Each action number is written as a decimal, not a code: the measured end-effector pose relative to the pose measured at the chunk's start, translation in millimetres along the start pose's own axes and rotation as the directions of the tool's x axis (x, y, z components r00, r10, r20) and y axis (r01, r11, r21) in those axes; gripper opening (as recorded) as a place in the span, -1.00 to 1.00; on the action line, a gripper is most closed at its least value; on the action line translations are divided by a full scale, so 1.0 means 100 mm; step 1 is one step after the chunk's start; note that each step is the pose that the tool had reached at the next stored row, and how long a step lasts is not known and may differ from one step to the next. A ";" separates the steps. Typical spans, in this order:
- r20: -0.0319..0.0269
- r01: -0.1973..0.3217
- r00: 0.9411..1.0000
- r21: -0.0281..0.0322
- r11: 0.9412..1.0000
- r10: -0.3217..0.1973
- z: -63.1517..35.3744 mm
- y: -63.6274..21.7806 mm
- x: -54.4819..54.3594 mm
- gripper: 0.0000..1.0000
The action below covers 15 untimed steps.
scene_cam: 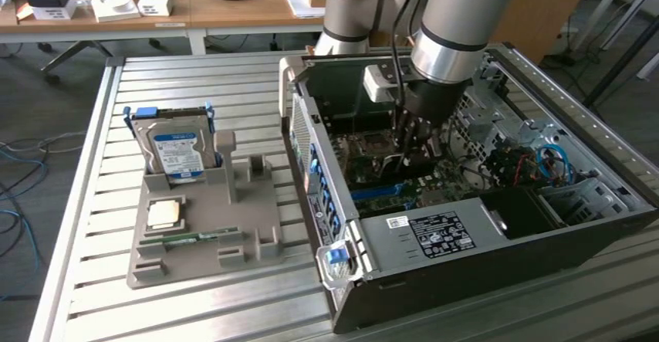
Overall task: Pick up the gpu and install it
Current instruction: 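Insert the gpu into the slot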
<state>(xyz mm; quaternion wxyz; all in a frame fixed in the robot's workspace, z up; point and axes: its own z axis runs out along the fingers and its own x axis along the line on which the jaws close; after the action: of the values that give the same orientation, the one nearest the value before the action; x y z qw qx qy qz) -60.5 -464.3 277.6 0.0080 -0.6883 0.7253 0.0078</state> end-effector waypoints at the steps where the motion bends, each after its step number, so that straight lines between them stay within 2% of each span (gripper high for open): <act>1: 0.000 0.000 1.000 0.000 1.000 0.000 -0.001 0.007 0.00 -0.47; 7: 0.000 0.000 1.000 0.000 1.000 0.000 0.004 0.046 0.00 -0.47; 15: 0.000 0.000 1.000 0.000 1.000 0.000 0.059 0.063 0.01 -0.47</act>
<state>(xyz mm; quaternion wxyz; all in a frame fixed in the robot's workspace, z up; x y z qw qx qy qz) -66.8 -464.4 271.7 0.0078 -0.6883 0.7253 0.0077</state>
